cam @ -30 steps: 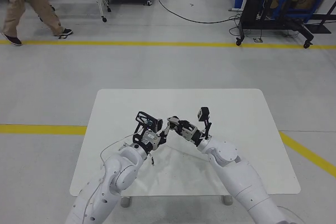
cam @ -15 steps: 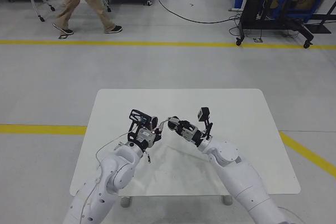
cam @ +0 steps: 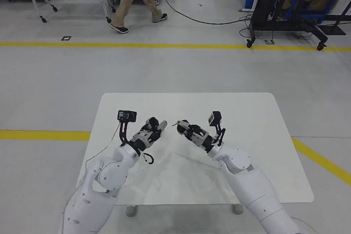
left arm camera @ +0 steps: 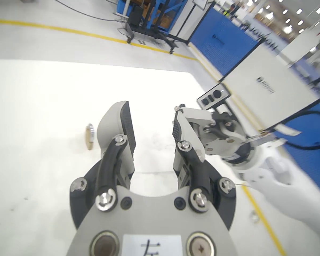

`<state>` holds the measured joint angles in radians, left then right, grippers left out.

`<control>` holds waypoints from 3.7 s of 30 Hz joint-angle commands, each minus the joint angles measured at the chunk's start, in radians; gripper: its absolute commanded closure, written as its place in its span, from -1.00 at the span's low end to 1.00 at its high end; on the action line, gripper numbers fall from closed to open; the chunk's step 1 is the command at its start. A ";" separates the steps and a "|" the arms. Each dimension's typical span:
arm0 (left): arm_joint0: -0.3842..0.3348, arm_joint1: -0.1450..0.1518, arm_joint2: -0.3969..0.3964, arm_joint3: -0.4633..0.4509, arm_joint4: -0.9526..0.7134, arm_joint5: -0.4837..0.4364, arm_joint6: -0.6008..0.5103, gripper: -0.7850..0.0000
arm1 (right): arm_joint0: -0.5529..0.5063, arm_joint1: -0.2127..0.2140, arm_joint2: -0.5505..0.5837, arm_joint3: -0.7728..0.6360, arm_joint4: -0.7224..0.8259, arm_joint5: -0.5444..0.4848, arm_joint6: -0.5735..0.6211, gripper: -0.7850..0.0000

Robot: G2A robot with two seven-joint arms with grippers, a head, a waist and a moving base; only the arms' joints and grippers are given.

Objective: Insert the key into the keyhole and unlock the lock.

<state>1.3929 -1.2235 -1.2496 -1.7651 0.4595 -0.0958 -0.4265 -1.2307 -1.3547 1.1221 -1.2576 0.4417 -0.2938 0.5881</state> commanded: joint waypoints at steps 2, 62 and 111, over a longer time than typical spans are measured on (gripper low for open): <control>-0.017 0.002 -0.032 0.043 -0.252 -0.016 -0.131 0.11 | 0.001 0.000 -0.002 -0.001 0.007 -0.025 0.024 1.00; -0.098 0.024 0.013 0.135 -0.421 -0.022 -0.291 1.00 | 0.017 0.000 -0.025 0.024 0.048 -0.023 0.150 1.00; -0.226 0.051 0.009 0.325 -0.749 0.172 -0.745 1.00 | 0.016 0.077 0.077 0.024 -0.076 -0.025 0.577 -0.38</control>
<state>1.1688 -1.1731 -1.2436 -1.4407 -0.2919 0.0811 -1.1726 -1.2215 -1.2764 1.2044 -1.2436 0.3455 -0.3241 1.1573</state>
